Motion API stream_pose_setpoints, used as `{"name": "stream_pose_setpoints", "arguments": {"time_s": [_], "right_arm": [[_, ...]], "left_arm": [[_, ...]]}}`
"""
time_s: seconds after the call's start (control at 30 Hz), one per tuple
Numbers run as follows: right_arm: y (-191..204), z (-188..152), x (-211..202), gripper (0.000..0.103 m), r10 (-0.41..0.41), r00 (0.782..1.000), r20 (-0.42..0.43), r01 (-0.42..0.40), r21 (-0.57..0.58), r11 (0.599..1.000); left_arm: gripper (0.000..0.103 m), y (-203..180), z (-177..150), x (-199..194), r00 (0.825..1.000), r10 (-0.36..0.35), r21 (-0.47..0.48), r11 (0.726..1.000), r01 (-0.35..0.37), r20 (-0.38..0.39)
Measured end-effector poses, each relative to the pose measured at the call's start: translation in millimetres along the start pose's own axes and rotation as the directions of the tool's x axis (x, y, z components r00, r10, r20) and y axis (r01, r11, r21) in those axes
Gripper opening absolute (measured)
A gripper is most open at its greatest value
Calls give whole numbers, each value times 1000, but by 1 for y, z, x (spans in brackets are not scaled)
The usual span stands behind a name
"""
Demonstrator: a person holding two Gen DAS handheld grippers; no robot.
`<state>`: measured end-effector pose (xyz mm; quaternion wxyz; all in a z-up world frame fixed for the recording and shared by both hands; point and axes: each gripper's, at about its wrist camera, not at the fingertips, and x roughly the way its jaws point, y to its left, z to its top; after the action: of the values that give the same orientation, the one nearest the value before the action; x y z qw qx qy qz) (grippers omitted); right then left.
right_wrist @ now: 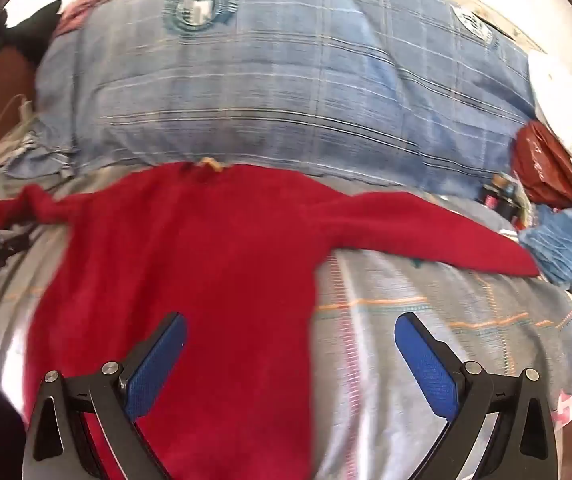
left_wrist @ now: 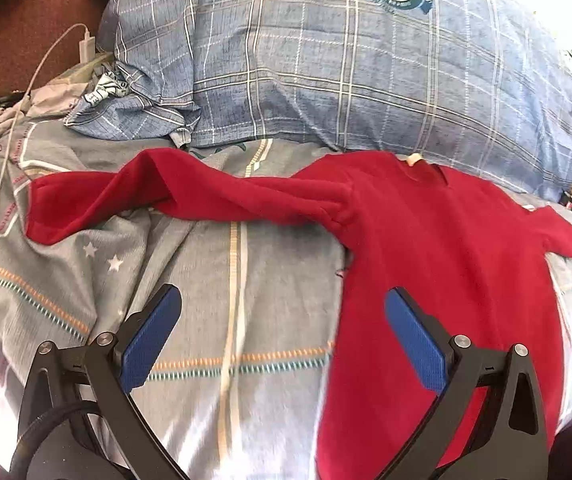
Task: Fold small clothes
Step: 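Hold both tools open above the flat red sweater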
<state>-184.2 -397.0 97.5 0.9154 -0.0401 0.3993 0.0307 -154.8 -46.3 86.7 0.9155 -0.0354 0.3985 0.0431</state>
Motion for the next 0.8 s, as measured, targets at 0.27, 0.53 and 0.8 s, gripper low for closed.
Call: {"name": "stream_pose_setpoints", "arguments": {"time_s": [0.27,0.53,0.8], "right_arm": [[28,-3,-4,103,64,998,21,-66,64,996],[27,1,7,103,47,999,3,-47,134,990],[28,0,12,103,35,999,5,-35,120,992]], "left_arm": [[103,-12,-18,-23,999,-32,2,999,32,28],[103,-30,-23,-25,998,-61,11,998,61,22],[103,-36,-21,-25,997,-66,8,998,66,25]]}}
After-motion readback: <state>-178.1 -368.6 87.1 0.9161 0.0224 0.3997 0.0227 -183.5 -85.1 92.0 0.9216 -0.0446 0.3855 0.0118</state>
